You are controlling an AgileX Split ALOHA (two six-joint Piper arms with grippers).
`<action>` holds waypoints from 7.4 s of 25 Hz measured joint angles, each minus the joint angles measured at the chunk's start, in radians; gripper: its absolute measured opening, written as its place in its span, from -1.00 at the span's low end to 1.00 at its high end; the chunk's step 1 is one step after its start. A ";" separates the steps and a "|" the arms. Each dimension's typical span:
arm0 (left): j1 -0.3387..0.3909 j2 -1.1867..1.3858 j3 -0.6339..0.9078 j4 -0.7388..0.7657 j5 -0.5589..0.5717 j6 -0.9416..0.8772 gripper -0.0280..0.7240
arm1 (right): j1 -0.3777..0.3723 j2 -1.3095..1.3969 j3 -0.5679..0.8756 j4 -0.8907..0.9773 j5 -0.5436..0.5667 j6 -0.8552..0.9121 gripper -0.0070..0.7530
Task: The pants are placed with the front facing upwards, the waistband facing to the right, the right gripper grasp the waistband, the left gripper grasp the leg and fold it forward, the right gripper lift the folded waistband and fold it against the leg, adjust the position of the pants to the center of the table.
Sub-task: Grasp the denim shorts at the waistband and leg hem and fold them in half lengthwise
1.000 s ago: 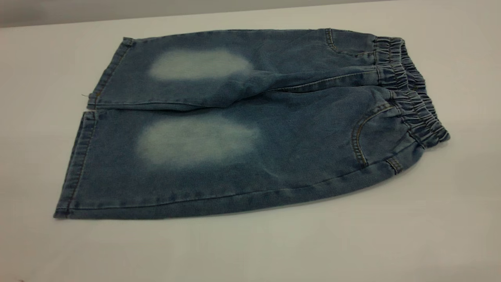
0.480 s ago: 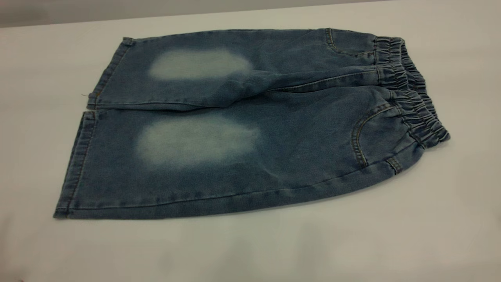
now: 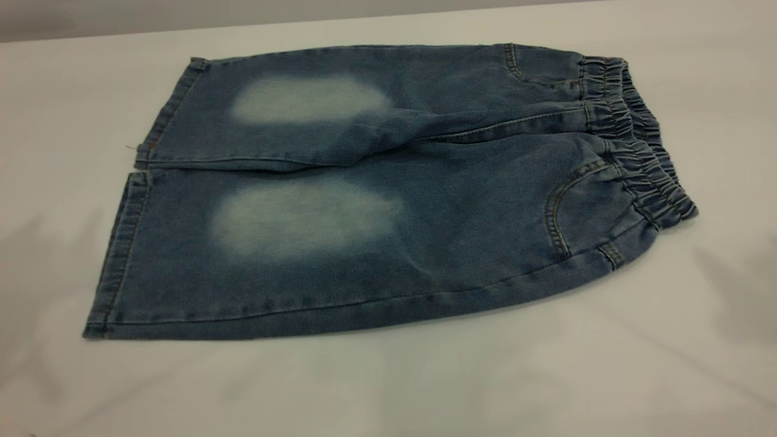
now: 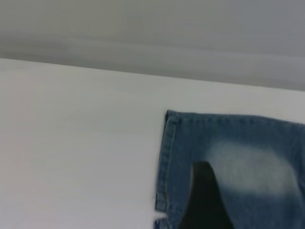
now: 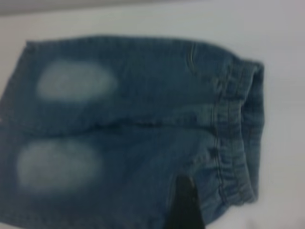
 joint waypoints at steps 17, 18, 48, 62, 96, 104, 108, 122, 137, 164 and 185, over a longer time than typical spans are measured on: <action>0.000 0.232 -0.066 -0.003 -0.057 0.098 0.25 | -0.001 0.402 0.003 0.155 -0.154 -0.204 0.33; 0.000 0.232 -0.066 -0.002 -0.053 0.098 0.25 | -0.001 0.415 0.003 0.172 -0.159 -0.220 0.33; 0.000 0.231 -0.066 -0.008 -0.039 0.096 0.25 | -0.349 0.970 0.095 0.945 0.064 -1.104 0.33; 0.000 0.231 -0.066 -0.008 -0.044 0.097 0.25 | -0.349 1.106 0.095 0.959 0.077 -1.131 0.33; 0.000 0.231 -0.066 -0.008 -0.045 0.097 0.25 | -0.302 1.148 0.094 1.062 0.075 -1.221 0.33; 0.000 0.231 -0.066 -0.008 -0.044 0.097 0.25 | -0.287 1.148 0.093 1.072 0.022 -1.221 0.33; 0.000 0.231 -0.066 -0.008 -0.044 0.097 0.25 | -0.287 1.148 0.093 1.082 0.022 -1.221 0.33; 0.000 0.231 -0.066 -0.008 -0.047 0.097 0.25 | -0.207 1.148 0.093 1.119 0.017 -1.224 0.33; 0.000 0.231 -0.066 -0.008 -0.049 0.097 0.25 | -0.199 1.145 0.093 1.110 -0.077 -1.180 0.30; 0.000 0.231 -0.066 -0.008 -0.049 0.097 0.25 | -0.199 1.150 0.093 1.185 0.168 -1.257 0.32; 0.000 0.231 -0.066 -0.008 -0.049 0.097 0.25 | -0.199 1.149 0.093 1.159 0.070 -1.230 -0.80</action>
